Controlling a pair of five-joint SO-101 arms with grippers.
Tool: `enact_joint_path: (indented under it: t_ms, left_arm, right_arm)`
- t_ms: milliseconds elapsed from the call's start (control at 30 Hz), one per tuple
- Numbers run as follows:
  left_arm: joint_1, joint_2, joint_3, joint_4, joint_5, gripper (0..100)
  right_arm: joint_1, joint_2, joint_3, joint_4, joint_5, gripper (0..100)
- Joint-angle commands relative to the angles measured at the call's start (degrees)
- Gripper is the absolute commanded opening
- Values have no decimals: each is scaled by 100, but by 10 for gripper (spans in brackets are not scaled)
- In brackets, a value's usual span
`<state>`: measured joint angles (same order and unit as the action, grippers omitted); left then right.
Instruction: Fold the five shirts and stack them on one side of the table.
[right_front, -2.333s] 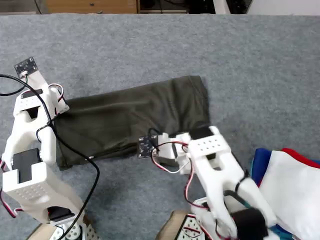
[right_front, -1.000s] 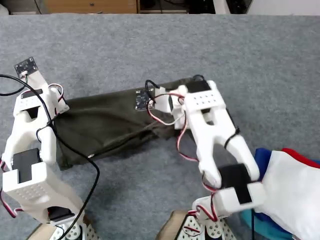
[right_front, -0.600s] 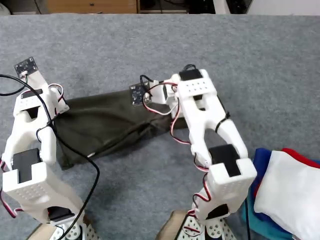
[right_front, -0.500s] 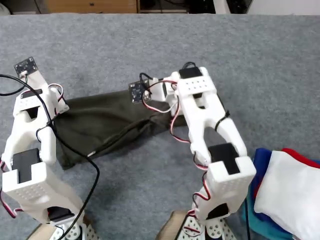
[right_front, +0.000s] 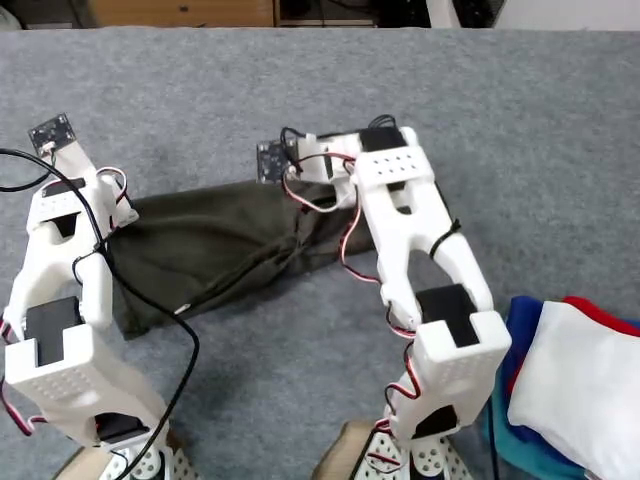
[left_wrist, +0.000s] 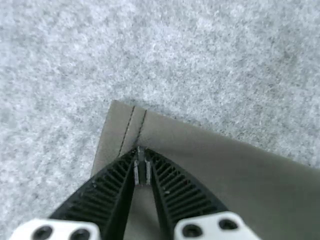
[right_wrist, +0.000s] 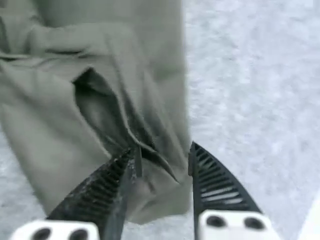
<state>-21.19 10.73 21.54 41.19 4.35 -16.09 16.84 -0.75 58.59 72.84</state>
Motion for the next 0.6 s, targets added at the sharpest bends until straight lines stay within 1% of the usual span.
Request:
enact_joint_path:
  t_ms: [0,67,100,200,267,367,467,567]
  left_arm:
    - [-53,-31,-264,-70,18,19]
    - [-53,-31,-264,-70,18,19]
    - [-53,-31,-264,-70,18,19]
    - [-53,-31,-264,-70,18,19]
    - [-53,-31,-264,-70,18,19]
    - [-53,-31,-264,-70,18,19]
    - [-53,-31,-255,-70,26,19]
    - [-53,-31,-255,-70,26,19]
  right_arm:
    - [57,-365,-488,-79,-334,168]
    - [101,-725,-514,97,-501,161]
    - [101,-884,-488,308,-571,139]
    - [13,-1218,-312,1116,-774,0]
    - [-48,-1297,-145,1389,-1116,15]
    - [-57,-1279,154,1284,-1741,5]
    - [-75,-1059,435,703,-2259,5]
    - [-189,-488,462,18,-2620,5]
